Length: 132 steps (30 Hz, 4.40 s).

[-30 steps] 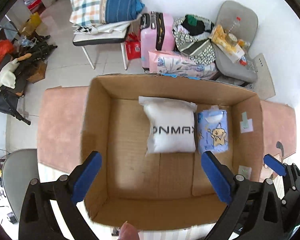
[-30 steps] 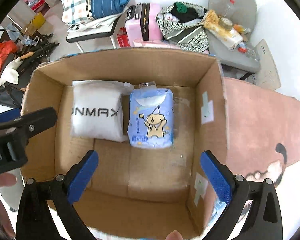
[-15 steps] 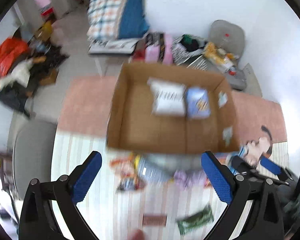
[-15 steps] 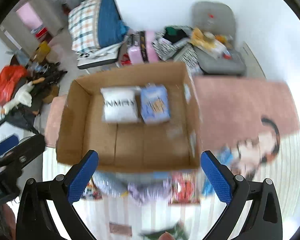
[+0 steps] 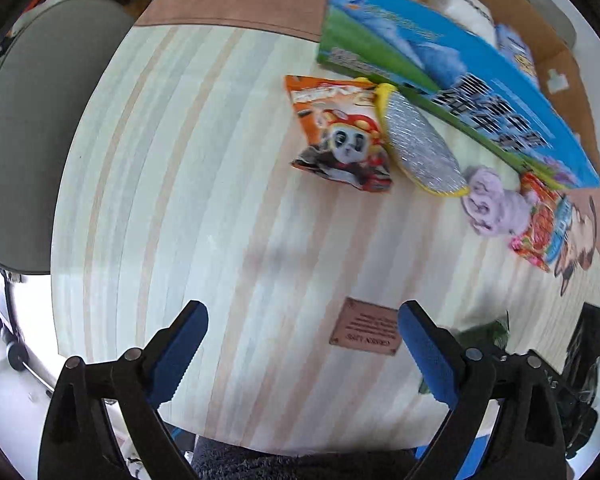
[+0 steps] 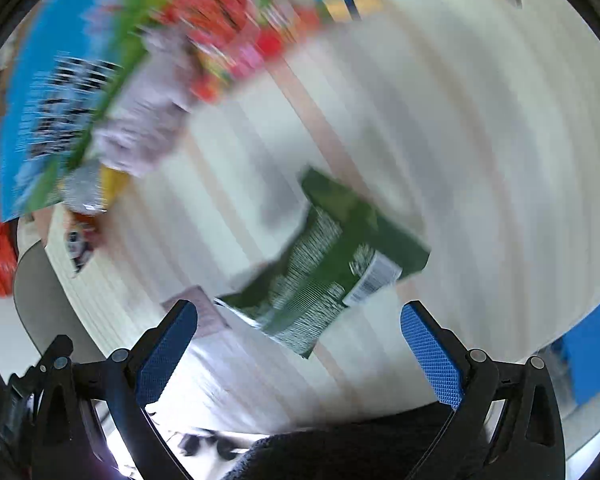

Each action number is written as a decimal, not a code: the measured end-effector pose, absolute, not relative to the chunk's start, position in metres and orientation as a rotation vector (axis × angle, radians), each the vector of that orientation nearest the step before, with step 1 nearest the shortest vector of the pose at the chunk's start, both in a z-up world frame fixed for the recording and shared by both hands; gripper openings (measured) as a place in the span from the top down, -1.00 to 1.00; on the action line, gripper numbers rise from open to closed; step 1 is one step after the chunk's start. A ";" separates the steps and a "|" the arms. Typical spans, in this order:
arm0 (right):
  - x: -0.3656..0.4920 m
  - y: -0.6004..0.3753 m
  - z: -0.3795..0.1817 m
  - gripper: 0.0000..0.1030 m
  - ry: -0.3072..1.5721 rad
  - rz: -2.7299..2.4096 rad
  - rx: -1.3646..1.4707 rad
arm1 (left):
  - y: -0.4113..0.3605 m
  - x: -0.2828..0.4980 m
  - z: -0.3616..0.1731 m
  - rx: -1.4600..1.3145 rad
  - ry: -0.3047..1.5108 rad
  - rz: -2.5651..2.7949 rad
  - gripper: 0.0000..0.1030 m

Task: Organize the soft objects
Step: 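Grasp the green snack bag with the right tool while the left tool grasps the orange panda bag, then carry both bags into the box and release them beside the pouch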

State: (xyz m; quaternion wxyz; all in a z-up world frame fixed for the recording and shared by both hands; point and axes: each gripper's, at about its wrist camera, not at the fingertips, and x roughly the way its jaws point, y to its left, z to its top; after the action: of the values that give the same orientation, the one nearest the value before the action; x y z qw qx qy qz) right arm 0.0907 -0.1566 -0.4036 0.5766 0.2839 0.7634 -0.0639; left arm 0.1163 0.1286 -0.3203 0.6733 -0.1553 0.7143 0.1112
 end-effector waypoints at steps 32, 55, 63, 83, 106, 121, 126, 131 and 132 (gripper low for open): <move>0.113 -0.082 -0.414 -0.27 1.786 0.009 -0.067 | 0.130 0.227 -0.399 -0.165 1.717 0.228 -0.07; 0.021 -0.059 -0.439 0.09 1.852 0.099 -0.037 | 0.079 0.109 -0.386 -0.134 1.746 0.062 0.12; 0.027 -0.047 -0.448 0.05 1.857 0.069 -0.049 | 0.088 0.118 -0.412 -0.135 1.739 0.077 0.13; 0.102 -0.049 -0.266 0.27 1.561 0.242 0.034 | 0.045 0.180 -0.195 -0.210 1.341 -0.202 0.26; 0.349 -0.057 -0.357 0.26 1.669 0.192 -0.070 | 0.114 0.444 -0.320 -0.211 1.596 0.013 0.26; 0.370 -0.044 -0.419 0.26 1.784 0.195 -0.110 | 0.123 0.478 -0.377 -0.141 1.691 0.106 0.18; 0.374 -0.047 -0.420 0.19 1.807 0.187 -0.055 | 0.127 0.477 -0.370 -0.174 1.712 0.101 0.14; 0.380 -0.052 -0.390 -0.33 1.767 0.205 -0.011 | 0.116 0.473 -0.326 -0.090 1.628 0.057 -0.33; 0.381 -0.052 -0.383 -0.36 1.761 0.211 -0.002 | 0.112 0.470 -0.312 -0.066 1.590 0.047 -0.54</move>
State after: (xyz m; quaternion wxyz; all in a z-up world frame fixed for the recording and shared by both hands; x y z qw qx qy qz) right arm 0.3812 -0.0525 -0.3831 0.6321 -0.0010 0.7694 0.0923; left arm 0.4698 0.1122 -0.3116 0.6995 -0.0296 0.7137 0.0210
